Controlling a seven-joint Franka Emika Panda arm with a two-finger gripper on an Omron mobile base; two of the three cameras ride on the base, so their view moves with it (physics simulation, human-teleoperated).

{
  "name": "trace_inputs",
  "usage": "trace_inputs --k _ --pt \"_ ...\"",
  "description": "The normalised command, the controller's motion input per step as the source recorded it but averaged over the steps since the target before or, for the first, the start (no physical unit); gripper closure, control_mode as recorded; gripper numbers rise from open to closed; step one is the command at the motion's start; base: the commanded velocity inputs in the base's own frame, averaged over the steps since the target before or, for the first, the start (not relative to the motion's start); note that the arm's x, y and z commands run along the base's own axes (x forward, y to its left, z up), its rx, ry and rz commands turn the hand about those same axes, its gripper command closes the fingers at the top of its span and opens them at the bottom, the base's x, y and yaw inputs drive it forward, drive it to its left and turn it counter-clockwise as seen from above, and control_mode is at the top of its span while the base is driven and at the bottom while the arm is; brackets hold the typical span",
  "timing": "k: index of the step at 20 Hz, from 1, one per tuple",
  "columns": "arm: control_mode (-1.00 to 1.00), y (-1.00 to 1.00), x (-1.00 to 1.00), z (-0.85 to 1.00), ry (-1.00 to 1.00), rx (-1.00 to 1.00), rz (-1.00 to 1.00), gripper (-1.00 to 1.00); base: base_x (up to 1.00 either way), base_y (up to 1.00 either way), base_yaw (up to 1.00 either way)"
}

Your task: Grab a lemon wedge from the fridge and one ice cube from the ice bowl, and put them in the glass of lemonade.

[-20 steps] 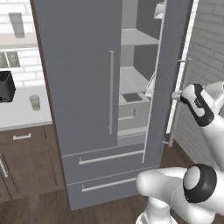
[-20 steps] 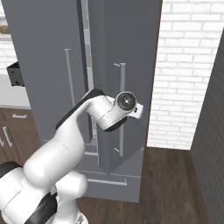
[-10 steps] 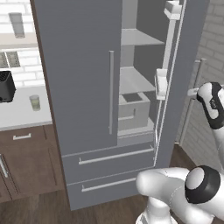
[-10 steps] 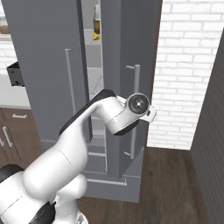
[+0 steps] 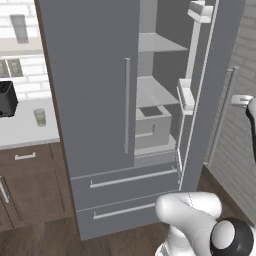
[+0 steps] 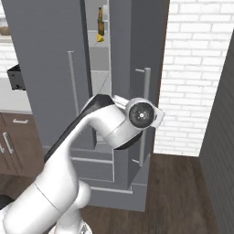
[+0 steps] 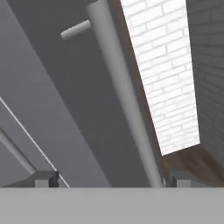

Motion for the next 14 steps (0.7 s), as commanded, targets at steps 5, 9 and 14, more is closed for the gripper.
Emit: trace_inputs --k 5,9,14 --pt "-1.0 0.64 -0.53 0.7 -0.03 -0.15 0.0 -1.0 0.0 0.0 0.0" --pt "-1.0 0.78 -0.46 0.66 0.0 -0.23 0.0 -1.0 0.0 0.0 0.0" --pt "-1.0 0.96 -0.17 0.35 0.13 -0.4 0.0 -1.0 0.0 0.0 0.0"
